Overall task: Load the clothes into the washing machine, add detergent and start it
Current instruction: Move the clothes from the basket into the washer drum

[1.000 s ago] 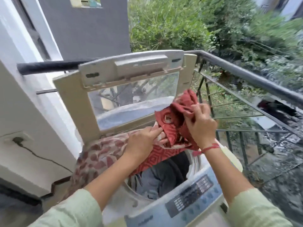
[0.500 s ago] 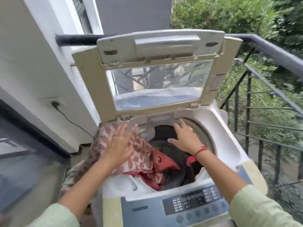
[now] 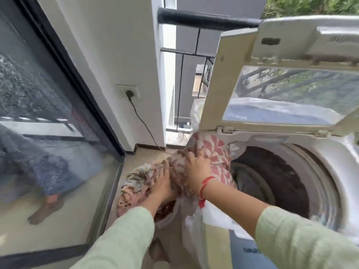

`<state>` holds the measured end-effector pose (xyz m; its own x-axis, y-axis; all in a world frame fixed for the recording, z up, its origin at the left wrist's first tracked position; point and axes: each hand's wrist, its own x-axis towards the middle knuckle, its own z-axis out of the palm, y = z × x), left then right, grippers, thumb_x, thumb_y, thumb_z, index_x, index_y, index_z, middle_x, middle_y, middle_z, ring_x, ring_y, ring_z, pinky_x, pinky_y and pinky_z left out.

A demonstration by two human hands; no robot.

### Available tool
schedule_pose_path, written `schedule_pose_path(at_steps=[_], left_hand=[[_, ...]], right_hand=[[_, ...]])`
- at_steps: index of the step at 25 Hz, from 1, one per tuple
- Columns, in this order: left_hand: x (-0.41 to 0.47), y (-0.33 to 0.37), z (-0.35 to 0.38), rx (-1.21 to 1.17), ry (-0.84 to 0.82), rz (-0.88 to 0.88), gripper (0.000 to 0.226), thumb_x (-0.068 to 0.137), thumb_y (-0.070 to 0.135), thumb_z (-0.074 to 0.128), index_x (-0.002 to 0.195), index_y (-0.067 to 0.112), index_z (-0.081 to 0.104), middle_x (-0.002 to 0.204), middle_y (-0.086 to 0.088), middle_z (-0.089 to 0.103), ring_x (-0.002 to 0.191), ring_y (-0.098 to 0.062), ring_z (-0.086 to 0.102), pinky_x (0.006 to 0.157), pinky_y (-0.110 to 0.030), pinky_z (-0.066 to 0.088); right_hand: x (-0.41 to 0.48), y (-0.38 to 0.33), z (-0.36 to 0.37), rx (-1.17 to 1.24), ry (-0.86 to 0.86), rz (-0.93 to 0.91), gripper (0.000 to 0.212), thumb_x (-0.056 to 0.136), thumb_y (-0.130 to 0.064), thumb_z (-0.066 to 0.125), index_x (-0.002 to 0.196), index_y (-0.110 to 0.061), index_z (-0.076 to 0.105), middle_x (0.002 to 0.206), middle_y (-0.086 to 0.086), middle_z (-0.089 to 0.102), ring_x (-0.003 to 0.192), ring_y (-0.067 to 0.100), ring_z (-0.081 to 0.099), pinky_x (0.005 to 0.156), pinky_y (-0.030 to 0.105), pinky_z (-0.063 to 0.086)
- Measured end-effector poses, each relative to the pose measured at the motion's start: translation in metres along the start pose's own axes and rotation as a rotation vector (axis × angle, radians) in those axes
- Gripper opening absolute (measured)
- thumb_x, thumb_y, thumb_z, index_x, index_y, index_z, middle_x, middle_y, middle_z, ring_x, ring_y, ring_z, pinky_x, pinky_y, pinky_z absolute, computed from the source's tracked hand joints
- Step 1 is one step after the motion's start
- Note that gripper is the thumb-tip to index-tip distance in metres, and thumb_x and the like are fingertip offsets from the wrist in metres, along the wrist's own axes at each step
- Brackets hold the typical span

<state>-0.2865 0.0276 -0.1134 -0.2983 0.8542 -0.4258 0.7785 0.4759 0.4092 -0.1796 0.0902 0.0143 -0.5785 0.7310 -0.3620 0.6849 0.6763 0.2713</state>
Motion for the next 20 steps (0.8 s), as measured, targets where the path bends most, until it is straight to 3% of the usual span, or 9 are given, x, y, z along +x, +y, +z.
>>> schedule_pose_path(at_steps=[3, 5, 7, 9, 10, 13, 17, 19, 20], left_hand=[[0.016, 0.017, 0.005, -0.255, 0.052, 0.015, 0.120, 0.064, 0.041, 0.078, 0.149, 0.025, -0.005, 0.145, -0.008, 0.041, 0.132, -0.027, 0.041, 0.105, -0.042, 0.037], [0.011, 0.026, 0.000, -0.295, 0.094, 0.061, 0.076, 0.070, 0.032, 0.071, 0.137, 0.037, 0.035, 0.115, -0.007, 0.065, 0.105, -0.028, 0.061, 0.084, -0.038, 0.050], [-0.004, 0.039, -0.020, -0.287, 0.214, 0.050, 0.030, 0.081, 0.023, 0.059, 0.111, 0.028, 0.063, 0.098, -0.008, 0.067, 0.091, -0.027, 0.062, 0.071, -0.031, 0.046], [-0.030, 0.060, -0.052, -0.398, 0.396, 0.079, 0.023, 0.081, 0.028, 0.057, 0.098, 0.020, 0.070, 0.084, -0.005, 0.062, 0.081, -0.026, 0.061, 0.063, -0.029, 0.040], [-0.043, 0.073, -0.070, -0.371, 0.559, 0.182, 0.027, 0.077, 0.037, 0.056, 0.092, 0.020, 0.070, 0.079, -0.003, 0.061, 0.076, -0.027, 0.060, 0.061, -0.030, 0.040], [-0.079, 0.152, -0.108, -0.038, 0.893, 0.582, 0.018, 0.068, 0.037, 0.066, 0.080, 0.025, 0.067, 0.076, 0.004, 0.060, 0.076, -0.022, 0.053, 0.065, -0.030, 0.031], [-0.095, 0.302, -0.078, 0.083, 0.772, 0.772, 0.021, 0.066, 0.040, 0.053, 0.073, 0.022, 0.061, 0.076, 0.004, 0.057, 0.077, -0.021, 0.052, 0.071, -0.036, 0.033], [-0.069, 0.324, -0.033, 0.300, 0.474, 0.677, 0.026, 0.068, 0.036, 0.059, 0.090, 0.020, 0.062, 0.092, -0.002, 0.059, 0.090, -0.026, 0.058, 0.082, -0.039, 0.035], [-0.056, 0.319, -0.015, 0.427, 0.243, 0.549, 0.040, 0.074, 0.037, 0.061, 0.108, 0.017, 0.059, 0.110, -0.007, 0.057, 0.105, -0.030, 0.055, 0.092, -0.046, 0.034]], right_hand=[[-0.010, 0.010, -0.001, 0.029, 0.255, -0.097, 0.031, 0.088, -0.006, 0.055, 0.118, -0.009, 0.056, 0.117, 0.013, 0.052, 0.107, 0.037, 0.053, 0.078, 0.038, 0.055], [-0.021, 0.031, 0.009, 0.098, 0.403, -0.200, 0.034, 0.067, -0.002, 0.072, 0.098, -0.011, 0.061, 0.103, 0.011, 0.059, 0.082, 0.029, 0.061, 0.058, 0.032, 0.052], [-0.039, 0.066, 0.023, 0.201, 0.513, -0.277, 0.045, 0.054, 0.002, 0.076, 0.090, -0.013, 0.054, 0.100, 0.012, 0.058, 0.074, 0.029, 0.059, 0.048, 0.032, 0.052], [-0.063, 0.109, 0.029, 0.278, 0.641, -0.218, 0.045, 0.057, 0.002, 0.069, 0.091, -0.014, 0.044, 0.099, 0.011, 0.053, 0.076, 0.031, 0.056, 0.047, 0.036, 0.052], [-0.076, 0.134, 0.028, 0.303, 0.725, -0.157, 0.040, 0.060, 0.000, 0.063, 0.090, -0.014, 0.042, 0.098, 0.009, 0.049, 0.076, 0.031, 0.054, 0.047, 0.036, 0.051], [-0.128, 0.217, 0.028, 0.342, 1.010, 0.036, 0.023, 0.064, -0.010, 0.048, 0.085, -0.014, 0.041, 0.093, 0.006, 0.038, 0.076, 0.025, 0.042, 0.059, 0.033, 0.041], [-0.187, 0.316, 0.052, 0.418, 1.145, 0.409, 0.016, 0.068, -0.011, 0.048, 0.083, -0.013, 0.042, 0.089, 0.012, 0.041, 0.074, 0.030, 0.043, 0.061, 0.036, 0.037], [-0.178, 0.335, 0.088, 0.498, 1.041, 0.453, 0.026, 0.066, -0.008, 0.050, 0.091, -0.013, 0.046, 0.092, 0.020, 0.049, 0.083, 0.031, 0.047, 0.069, 0.037, 0.040], [-0.169, 0.333, 0.105, 0.497, 0.883, 0.353, 0.033, 0.066, -0.009, 0.053, 0.097, -0.016, 0.047, 0.097, 0.022, 0.052, 0.091, 0.033, 0.051, 0.075, 0.037, 0.043]])
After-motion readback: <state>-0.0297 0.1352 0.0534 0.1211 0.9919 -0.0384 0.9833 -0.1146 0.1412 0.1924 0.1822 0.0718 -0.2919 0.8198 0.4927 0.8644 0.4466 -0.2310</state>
